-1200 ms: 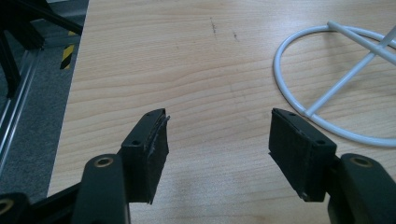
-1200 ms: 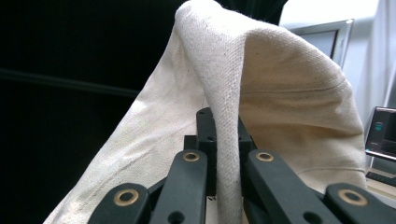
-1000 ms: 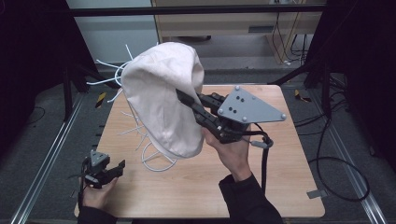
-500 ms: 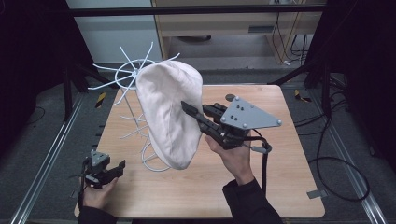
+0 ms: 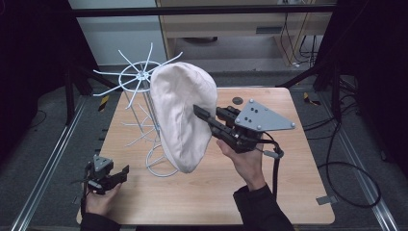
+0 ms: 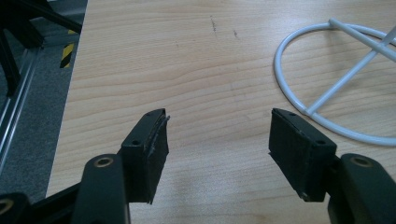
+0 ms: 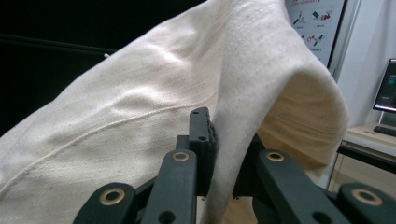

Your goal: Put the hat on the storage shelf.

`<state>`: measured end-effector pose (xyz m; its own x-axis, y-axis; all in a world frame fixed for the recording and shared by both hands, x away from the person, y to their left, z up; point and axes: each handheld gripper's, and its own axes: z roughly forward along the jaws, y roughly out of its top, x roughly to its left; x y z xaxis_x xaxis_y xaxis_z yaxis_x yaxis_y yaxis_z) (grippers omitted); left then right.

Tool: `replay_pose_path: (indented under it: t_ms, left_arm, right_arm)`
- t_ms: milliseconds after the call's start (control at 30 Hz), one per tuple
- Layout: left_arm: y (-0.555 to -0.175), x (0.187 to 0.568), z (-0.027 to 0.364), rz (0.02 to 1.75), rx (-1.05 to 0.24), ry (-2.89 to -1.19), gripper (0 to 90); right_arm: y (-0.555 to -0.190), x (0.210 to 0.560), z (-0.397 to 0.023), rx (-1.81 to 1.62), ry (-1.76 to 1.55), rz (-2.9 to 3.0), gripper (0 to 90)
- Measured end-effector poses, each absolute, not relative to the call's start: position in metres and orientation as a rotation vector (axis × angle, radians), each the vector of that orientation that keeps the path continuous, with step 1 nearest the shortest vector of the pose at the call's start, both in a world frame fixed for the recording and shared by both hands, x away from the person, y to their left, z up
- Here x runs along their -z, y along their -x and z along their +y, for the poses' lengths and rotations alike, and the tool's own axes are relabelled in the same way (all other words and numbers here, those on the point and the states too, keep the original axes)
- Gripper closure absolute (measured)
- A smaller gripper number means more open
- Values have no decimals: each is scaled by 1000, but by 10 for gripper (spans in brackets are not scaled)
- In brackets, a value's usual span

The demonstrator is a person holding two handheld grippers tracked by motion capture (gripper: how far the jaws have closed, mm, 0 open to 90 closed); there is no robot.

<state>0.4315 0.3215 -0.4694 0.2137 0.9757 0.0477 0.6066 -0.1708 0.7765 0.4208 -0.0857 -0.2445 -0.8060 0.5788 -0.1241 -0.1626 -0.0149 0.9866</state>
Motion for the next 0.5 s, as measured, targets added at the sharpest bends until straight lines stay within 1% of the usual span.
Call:
replay_pose_path:
  t_ms: [500]
  left_arm:
    - [-432,469,322,1465,-753,-1866,372]
  right_arm:
    - [-424,251,-99,-1922,-465,1759,883]
